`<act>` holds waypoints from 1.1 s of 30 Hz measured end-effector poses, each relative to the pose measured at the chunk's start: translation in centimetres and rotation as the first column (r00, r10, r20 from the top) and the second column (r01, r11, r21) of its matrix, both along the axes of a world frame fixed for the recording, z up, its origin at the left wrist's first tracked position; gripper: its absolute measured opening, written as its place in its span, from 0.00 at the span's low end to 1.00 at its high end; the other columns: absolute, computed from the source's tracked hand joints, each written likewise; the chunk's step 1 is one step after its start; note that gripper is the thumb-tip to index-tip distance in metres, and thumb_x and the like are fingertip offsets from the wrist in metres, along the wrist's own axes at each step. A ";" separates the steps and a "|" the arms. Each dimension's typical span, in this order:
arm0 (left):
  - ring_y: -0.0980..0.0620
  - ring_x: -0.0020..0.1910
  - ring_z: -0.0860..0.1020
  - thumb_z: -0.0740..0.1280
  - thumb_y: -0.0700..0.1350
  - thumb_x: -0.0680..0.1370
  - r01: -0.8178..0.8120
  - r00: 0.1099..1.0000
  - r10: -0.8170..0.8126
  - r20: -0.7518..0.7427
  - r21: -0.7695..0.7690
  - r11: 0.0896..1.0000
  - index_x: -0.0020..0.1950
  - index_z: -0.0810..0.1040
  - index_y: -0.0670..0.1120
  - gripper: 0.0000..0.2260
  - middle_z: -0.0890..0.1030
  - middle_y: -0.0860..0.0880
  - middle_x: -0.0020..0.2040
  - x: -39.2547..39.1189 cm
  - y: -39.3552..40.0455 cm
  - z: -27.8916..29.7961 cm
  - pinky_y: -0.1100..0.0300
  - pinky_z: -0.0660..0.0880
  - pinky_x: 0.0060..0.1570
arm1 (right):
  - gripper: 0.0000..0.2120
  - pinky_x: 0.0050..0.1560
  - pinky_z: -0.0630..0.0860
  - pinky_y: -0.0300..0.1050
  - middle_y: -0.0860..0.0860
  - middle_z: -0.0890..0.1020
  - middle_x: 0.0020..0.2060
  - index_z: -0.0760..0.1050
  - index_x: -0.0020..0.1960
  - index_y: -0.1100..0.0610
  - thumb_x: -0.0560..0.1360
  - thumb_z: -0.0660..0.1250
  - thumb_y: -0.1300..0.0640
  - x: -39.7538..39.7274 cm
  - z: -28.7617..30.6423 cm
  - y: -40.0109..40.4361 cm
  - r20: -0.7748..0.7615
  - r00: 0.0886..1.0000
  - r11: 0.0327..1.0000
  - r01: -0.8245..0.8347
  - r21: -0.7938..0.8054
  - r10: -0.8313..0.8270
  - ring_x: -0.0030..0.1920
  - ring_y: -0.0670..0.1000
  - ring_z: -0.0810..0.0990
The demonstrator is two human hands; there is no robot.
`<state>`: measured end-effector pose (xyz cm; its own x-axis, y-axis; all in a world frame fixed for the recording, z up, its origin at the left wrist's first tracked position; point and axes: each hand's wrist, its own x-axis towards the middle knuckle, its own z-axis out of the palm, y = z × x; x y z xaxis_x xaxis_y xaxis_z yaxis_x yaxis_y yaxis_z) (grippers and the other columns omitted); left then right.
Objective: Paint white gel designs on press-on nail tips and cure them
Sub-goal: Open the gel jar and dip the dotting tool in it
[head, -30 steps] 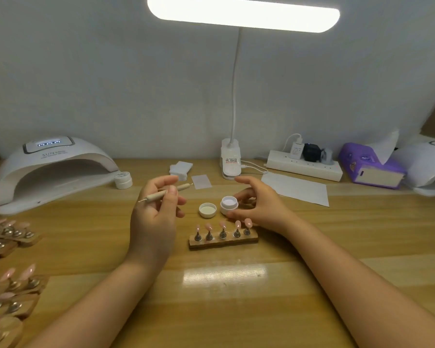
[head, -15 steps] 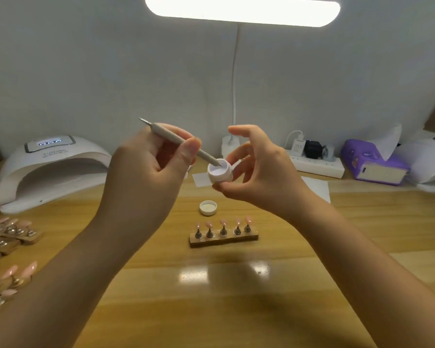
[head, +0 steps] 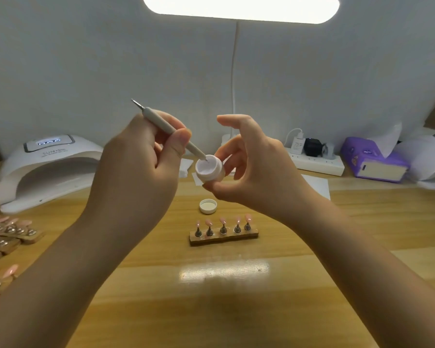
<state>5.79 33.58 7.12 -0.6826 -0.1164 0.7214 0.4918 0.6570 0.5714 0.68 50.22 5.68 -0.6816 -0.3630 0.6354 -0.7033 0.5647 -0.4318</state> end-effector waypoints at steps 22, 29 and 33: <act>0.61 0.39 0.74 0.62 0.50 0.80 -0.023 0.999 0.024 0.044 -0.023 0.999 0.50 0.72 0.52 0.03 0.77 0.55 0.38 0.1 0.0 0.1 0.77 0.66 0.32 | 0.42 0.42 0.75 0.25 0.40 0.77 0.41 0.61 0.72 0.54 0.65 0.80 0.53 0.4 0.2 -0.2 -0.012 1.000 0.999 0.007 0.039 -0.007 0.37 0.37 0.77; 0.59 0.35 0.75 0.62 0.51 0.80 -0.020 0.999 0.021 0.025 -0.022 1.000 0.49 0.72 0.54 0.03 0.77 0.55 0.38 0.1 -0.1 0.3 0.71 0.67 0.30 | 0.42 0.40 0.73 0.24 0.40 0.76 0.41 0.61 0.72 0.54 0.65 0.80 0.53 0.4 0.1 -0.3 -0.015 1.000 0.999 0.008 0.043 -0.008 0.36 0.36 0.76; 0.63 0.35 0.75 0.62 0.52 0.81 -0.033 0.999 0.033 -0.013 0.041 0.999 0.48 0.73 0.54 0.04 0.78 0.56 0.38 0.0 -0.4 0.5 0.77 0.67 0.32 | 0.42 0.40 0.73 0.24 0.39 0.76 0.41 0.61 0.72 0.54 0.65 0.79 0.53 0.4 0.1 -0.2 0.004 1.000 0.999 0.017 0.030 -0.017 0.37 0.36 0.77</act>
